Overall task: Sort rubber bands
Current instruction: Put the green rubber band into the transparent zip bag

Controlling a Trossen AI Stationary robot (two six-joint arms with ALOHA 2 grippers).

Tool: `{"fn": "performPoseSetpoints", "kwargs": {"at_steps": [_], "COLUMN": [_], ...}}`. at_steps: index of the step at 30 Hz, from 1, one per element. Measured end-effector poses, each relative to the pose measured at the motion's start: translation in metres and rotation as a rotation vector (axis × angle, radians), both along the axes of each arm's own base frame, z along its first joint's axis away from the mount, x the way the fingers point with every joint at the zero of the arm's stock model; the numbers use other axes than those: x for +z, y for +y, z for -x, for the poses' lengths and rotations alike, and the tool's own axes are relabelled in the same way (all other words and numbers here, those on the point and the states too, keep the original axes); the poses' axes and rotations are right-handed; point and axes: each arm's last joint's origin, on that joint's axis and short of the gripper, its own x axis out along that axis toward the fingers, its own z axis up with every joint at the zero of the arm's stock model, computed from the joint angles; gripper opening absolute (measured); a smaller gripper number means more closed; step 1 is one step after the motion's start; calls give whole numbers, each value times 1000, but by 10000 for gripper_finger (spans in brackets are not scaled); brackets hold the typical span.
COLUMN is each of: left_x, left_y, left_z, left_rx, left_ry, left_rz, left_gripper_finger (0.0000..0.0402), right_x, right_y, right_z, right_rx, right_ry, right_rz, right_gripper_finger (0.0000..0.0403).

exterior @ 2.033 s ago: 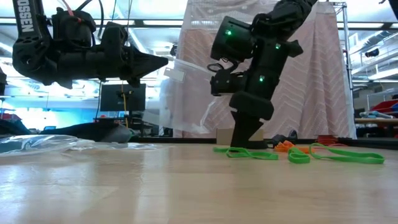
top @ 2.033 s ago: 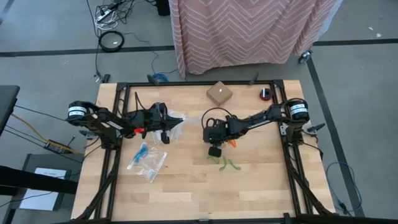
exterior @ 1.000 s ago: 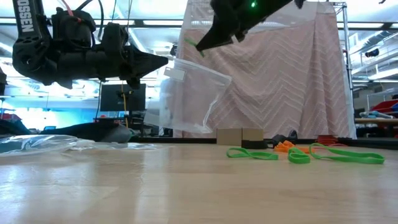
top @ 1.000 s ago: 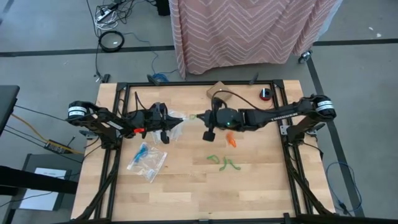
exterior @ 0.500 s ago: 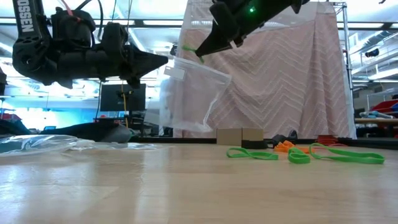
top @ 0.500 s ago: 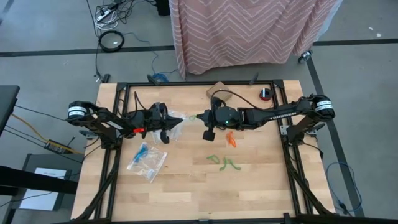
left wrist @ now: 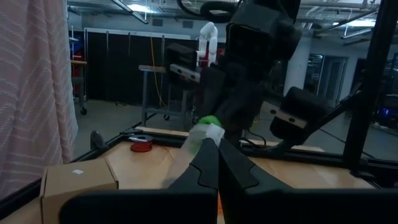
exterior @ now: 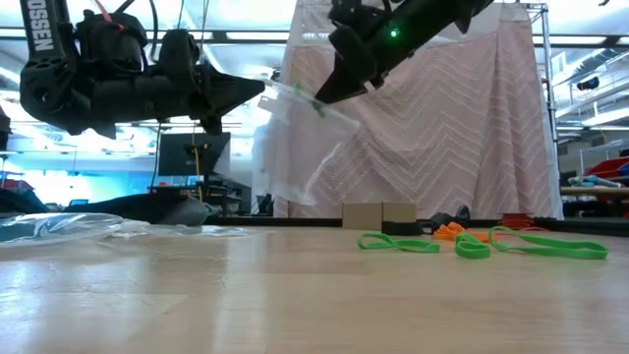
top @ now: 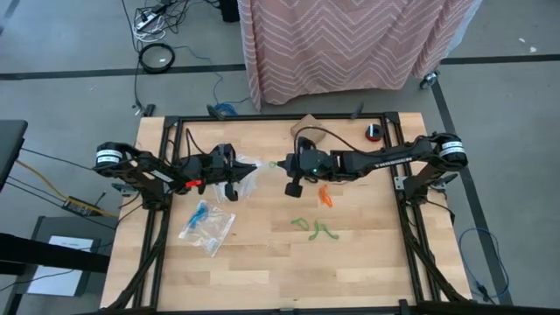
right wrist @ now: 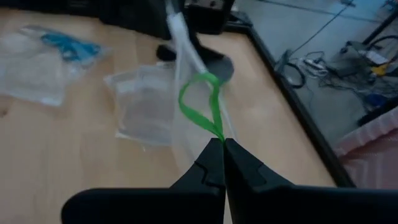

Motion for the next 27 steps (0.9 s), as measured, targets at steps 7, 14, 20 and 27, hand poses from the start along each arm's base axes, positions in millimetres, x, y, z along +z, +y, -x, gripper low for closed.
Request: {"fn": "performPoseSetpoints", "kwargs": {"at_steps": [7, 14, 20, 27], "left_x": [0, 0, 0, 0], "left_y": [0, 0, 0, 0], "left_z": [0, 0, 0, 0], "left_rx": [0, 0, 0, 1], "left_ry": [0, 4, 4, 3], "left_rz": [0, 1, 1, 0], "left_gripper_finger": [2, 2, 2, 2], "right_x": [-2, -2, -1, 24], "right_y": [0, 1, 1, 2], "right_z": [-2, -2, -2, 11], "right_rx": [38, 52, 44, 43], "right_ry": [-2, 2, -5, -75], "right_rz": [-23, -19, -12, 0], "right_gripper_finger": [6, 77, 146, 153]}}
